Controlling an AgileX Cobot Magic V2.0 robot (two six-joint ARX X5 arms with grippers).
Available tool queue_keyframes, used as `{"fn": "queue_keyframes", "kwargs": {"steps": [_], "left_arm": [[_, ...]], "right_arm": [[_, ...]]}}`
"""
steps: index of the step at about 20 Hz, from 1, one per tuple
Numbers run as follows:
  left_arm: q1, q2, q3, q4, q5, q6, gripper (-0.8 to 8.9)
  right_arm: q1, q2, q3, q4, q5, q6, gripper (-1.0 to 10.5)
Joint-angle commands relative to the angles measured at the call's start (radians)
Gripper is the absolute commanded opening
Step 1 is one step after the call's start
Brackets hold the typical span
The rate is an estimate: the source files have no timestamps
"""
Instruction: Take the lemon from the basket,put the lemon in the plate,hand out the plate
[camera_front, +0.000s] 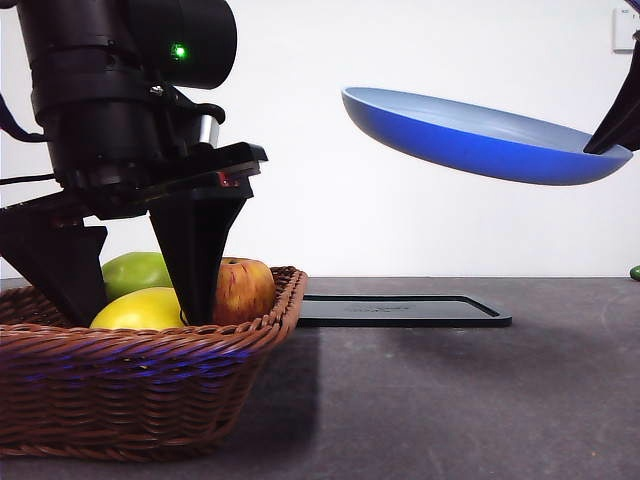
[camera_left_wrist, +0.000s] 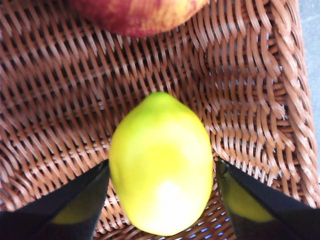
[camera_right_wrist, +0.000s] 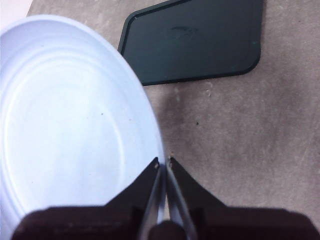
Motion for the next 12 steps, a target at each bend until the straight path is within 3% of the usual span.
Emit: {"fn": "queue_keyframes", "kwargs": {"steps": [1,8,12], "left_arm": [[-0.009,0.02,0.009,0.021,-0.02,0.009,3.67],[-0.014,0.051,0.008,0.033,-0.029,0.066,3.52],[-0.013,0.051,0.008,0.043,-0.03,0.066,0.49]], "right_arm": [[0.0,0.003,0.019,0.014,-0.008,0.001,0.0],[0.0,0.003,0.019,0.014,-0.009,-0.002,0.0],[0.0,0.003,0.019,0.015,-0.008,-0.001,0.0]]}}
